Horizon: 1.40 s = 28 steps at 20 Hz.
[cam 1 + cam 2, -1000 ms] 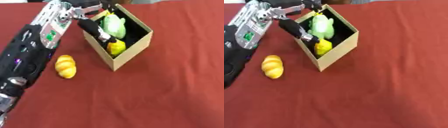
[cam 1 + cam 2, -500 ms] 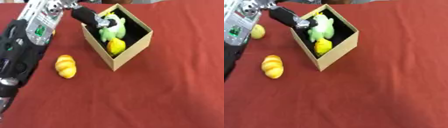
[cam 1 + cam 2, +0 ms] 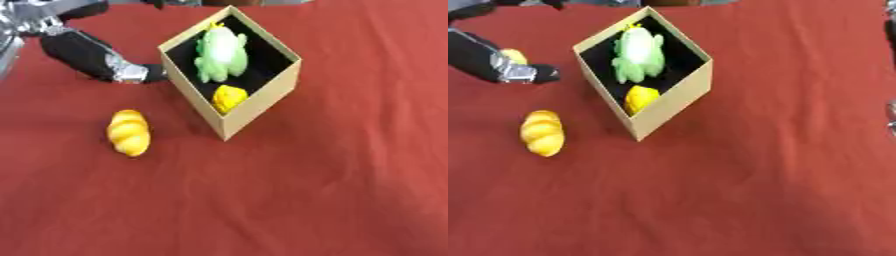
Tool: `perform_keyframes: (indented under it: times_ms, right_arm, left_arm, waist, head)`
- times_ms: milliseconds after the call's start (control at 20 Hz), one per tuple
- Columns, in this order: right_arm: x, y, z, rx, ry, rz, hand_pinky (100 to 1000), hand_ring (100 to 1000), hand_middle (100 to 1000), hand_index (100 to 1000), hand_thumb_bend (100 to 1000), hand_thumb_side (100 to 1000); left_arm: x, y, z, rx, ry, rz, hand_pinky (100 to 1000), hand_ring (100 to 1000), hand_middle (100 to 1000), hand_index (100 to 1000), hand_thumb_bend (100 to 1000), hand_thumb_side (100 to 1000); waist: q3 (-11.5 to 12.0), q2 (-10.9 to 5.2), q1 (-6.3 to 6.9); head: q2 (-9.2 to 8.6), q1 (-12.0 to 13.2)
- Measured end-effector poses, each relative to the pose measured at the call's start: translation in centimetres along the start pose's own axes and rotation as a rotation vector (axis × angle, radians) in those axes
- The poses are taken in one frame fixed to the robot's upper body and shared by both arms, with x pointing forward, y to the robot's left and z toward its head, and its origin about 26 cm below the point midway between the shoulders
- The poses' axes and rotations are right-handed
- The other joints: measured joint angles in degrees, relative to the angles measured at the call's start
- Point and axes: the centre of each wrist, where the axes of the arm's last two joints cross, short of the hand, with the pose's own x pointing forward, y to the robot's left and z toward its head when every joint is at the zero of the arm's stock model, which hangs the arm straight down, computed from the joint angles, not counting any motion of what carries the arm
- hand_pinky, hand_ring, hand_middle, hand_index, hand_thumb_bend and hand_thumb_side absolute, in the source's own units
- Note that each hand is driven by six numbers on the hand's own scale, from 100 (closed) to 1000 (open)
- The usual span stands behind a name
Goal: Pick up objects on the table and place them in the box.
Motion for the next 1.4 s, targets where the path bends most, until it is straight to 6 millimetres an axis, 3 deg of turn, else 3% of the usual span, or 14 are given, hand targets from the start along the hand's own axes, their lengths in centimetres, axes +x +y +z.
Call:
perform_keyframes:
  times_ms: [650, 1050, 1400]
  right_arm:
    - [0.0, 0.0, 0.0, -0.002, 0.002, 0.003, 847, 801, 760, 780, 100, 792]
    - [0.0, 0.0, 0.0, -0.004, 0.004, 0.003, 847, 801, 760, 780, 100, 793]
    - [0.0, 0.0, 0.0, -0.007, 0.004, 0.003, 847, 799, 758, 779, 100, 794]
  left_arm:
    - [-2.3, -4.3, 2.1, -0.158, 0.115, 0.107, 869, 839, 769, 930, 608, 598]
    - [-4.2, -6.2, 2.1, -0.217, 0.193, 0.13, 878, 849, 783, 933, 638, 575]
    - [-5.5, -8.1, 1.7, -0.29, 0.222, 0.13, 875, 850, 791, 931, 601, 510]
  waist:
    - [0.22, 0.4, -1.14]
    - [0.19, 0.44, -1.43]
    - [-0.17, 0.73, -1.43]
  head:
    - [0.0, 0.0]
    - [0.0, 0.11]
    - [-0.05, 0.48]
